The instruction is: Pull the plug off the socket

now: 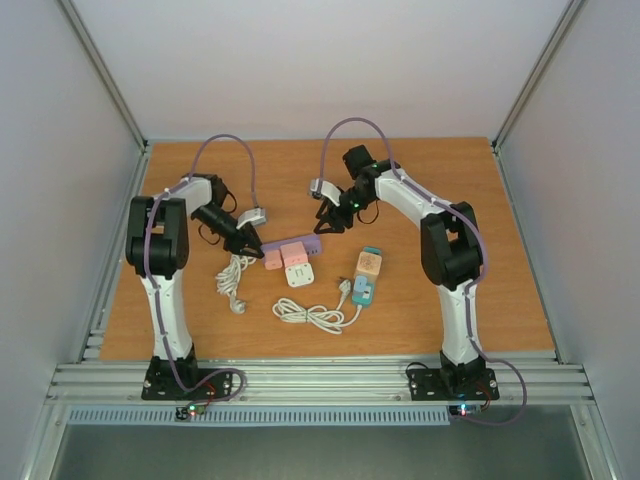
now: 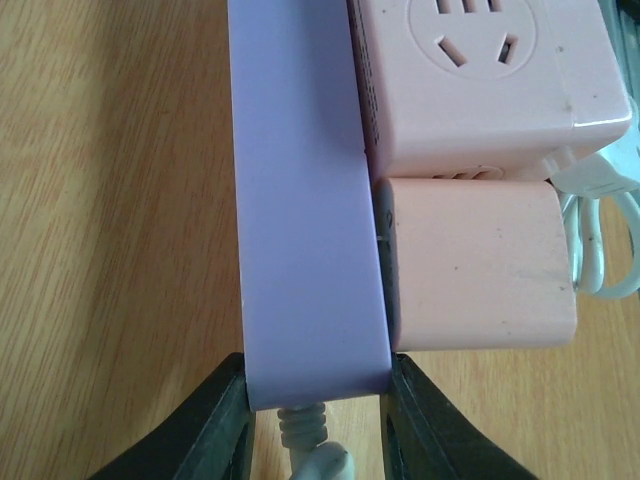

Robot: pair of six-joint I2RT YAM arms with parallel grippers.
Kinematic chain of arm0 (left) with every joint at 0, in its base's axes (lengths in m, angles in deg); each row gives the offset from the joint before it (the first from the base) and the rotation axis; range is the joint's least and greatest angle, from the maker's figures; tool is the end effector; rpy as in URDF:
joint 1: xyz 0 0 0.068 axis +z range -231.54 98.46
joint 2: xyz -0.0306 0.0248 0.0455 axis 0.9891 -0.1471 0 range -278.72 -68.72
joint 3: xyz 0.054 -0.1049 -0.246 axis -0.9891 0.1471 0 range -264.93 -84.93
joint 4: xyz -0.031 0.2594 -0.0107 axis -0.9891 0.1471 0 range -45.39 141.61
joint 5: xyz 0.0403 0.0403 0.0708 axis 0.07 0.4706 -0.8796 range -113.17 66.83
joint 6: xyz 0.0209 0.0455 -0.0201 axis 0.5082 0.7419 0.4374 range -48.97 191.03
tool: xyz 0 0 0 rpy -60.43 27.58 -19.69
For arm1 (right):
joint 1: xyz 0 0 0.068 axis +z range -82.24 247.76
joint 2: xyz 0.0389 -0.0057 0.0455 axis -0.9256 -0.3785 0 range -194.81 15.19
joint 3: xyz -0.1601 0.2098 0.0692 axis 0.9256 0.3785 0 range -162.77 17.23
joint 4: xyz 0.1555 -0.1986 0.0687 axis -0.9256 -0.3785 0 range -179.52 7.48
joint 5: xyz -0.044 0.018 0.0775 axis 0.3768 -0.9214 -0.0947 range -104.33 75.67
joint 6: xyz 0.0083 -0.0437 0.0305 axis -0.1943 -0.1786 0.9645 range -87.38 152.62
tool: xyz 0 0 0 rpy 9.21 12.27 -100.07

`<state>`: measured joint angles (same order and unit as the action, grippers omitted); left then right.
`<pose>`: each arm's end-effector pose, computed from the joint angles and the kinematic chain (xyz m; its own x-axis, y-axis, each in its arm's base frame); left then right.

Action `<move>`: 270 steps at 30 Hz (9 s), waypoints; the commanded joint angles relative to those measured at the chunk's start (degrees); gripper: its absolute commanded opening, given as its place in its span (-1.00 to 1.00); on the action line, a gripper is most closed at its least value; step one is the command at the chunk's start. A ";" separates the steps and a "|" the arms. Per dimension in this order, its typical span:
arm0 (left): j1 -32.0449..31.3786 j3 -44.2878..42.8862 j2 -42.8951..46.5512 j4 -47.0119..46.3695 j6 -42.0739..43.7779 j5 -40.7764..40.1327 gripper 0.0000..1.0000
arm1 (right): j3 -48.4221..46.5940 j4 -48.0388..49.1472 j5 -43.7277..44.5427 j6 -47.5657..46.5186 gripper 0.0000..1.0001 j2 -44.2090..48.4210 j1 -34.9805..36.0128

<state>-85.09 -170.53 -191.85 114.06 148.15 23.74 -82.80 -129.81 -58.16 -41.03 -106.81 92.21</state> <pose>0.3641 -0.0486 0.1390 -0.3790 0.6907 -0.6159 0.8926 0.0972 -0.4402 0.3948 0.2065 0.2081 0.2611 -0.6416 -0.7212 -0.9638 -0.2152 -0.1576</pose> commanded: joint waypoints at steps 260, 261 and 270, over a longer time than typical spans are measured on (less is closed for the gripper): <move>-7.29 10.81 49.77 -48.48 -72.10 7.80 -0.99 | 10.86 20.51 -22.41 70.82 0.75 29.35 0.78; -7.34 10.96 50.05 -49.14 -73.22 8.15 -0.99 | 11.68 22.67 -23.51 74.39 0.75 29.85 0.73; -8.68 17.81 56.42 -59.06 -81.44 5.70 -0.99 | 19.55 43.03 -28.67 100.88 0.80 33.29 1.08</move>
<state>-92.92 -154.92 -139.05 62.70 71.17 30.69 -65.64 -97.24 -82.66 43.89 -76.77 93.06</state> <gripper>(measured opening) 0.187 0.895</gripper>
